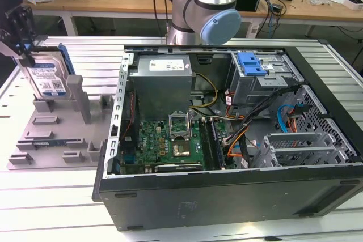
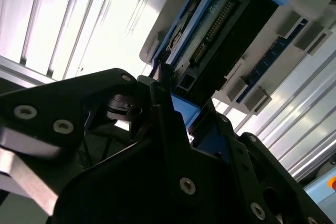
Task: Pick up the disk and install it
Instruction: 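Pick up the disk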
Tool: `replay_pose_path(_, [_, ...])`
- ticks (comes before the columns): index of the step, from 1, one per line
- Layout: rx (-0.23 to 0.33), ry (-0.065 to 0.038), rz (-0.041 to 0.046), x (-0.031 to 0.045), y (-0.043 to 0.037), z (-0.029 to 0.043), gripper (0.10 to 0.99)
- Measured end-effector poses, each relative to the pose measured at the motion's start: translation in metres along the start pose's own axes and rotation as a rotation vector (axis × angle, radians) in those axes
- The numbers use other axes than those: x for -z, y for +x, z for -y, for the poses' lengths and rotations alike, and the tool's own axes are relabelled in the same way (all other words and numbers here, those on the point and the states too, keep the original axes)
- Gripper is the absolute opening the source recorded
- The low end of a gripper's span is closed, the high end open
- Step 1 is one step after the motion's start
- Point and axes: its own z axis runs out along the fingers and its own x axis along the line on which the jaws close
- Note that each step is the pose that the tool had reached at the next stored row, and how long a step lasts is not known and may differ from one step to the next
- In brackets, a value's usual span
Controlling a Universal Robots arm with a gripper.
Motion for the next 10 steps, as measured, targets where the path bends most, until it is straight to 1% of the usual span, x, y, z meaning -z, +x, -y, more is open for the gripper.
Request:
replay_pose_path(2, [0.0, 0.0, 0.0002, 0.0048, 0.0, 0.0001, 0.365])
replay_pose_path(4, [0.0, 0.0, 0.0005, 0.0142, 0.0001, 0.0002, 0.365])
replay_pose_path(10, [0.0, 0.0, 0.0016, 0.0324, 0.0002, 0.0005, 0.365])
